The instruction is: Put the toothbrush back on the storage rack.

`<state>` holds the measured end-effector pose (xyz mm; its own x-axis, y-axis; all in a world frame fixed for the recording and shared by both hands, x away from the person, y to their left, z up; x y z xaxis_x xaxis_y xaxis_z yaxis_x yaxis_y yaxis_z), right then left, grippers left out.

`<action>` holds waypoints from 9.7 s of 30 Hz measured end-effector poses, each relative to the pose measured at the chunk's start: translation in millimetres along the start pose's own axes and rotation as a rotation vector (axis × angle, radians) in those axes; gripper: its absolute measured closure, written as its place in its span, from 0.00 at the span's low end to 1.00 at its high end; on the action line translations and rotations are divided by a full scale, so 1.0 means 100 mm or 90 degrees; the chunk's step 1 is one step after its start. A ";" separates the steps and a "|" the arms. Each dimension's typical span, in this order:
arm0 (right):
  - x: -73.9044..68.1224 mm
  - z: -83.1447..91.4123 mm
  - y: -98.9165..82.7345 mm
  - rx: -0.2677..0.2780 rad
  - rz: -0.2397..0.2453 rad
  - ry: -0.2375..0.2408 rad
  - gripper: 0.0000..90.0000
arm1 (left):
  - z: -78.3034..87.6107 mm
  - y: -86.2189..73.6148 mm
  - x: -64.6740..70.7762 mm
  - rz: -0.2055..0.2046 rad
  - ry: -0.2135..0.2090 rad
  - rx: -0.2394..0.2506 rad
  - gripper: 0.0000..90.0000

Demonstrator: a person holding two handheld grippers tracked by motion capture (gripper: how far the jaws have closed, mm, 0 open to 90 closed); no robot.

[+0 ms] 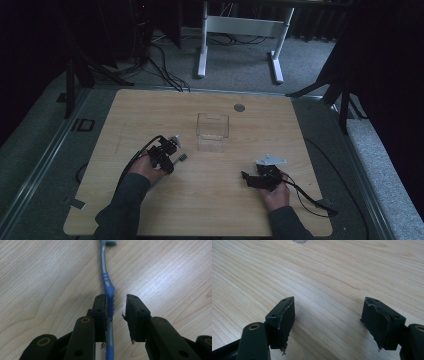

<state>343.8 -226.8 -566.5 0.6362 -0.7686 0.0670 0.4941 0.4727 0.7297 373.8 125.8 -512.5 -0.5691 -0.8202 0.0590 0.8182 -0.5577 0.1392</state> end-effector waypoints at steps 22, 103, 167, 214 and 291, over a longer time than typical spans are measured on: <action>0.00 0.00 0.00 0.000 0.000 0.000 0.30 | -0.10 0.03 -0.03 -0.002 0.008 -0.024 0.84; 0.00 0.00 0.00 0.000 0.002 0.000 0.30 | 0.23 -0.03 -0.10 0.019 0.014 0.052 0.91; 0.00 0.00 0.00 0.001 0.002 0.001 0.30 | 0.53 -0.06 -0.05 -0.003 0.023 0.258 0.91; 0.00 0.00 0.00 0.000 0.001 0.001 0.30 | 0.61 0.00 0.04 -0.003 0.036 0.359 0.91; 0.00 -0.01 0.00 0.002 0.004 0.002 0.30 | 0.74 0.15 0.12 0.015 0.021 0.520 0.91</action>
<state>344.5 -226.7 -566.6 0.6410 -0.7643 0.0700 0.4879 0.4762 0.7316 373.3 116.7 -436.0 -0.5391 -0.8411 0.0435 0.5055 -0.2818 0.8155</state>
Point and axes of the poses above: each handheld gripper's, and its own axes: z roughly backward along the jaws, y roughly out of its top, x roughly to its right, the point moved 1 cm from there along -z, roughly forward along the jaws, and after that the axes turned 5 degrees about z, right-handed, at the moved point
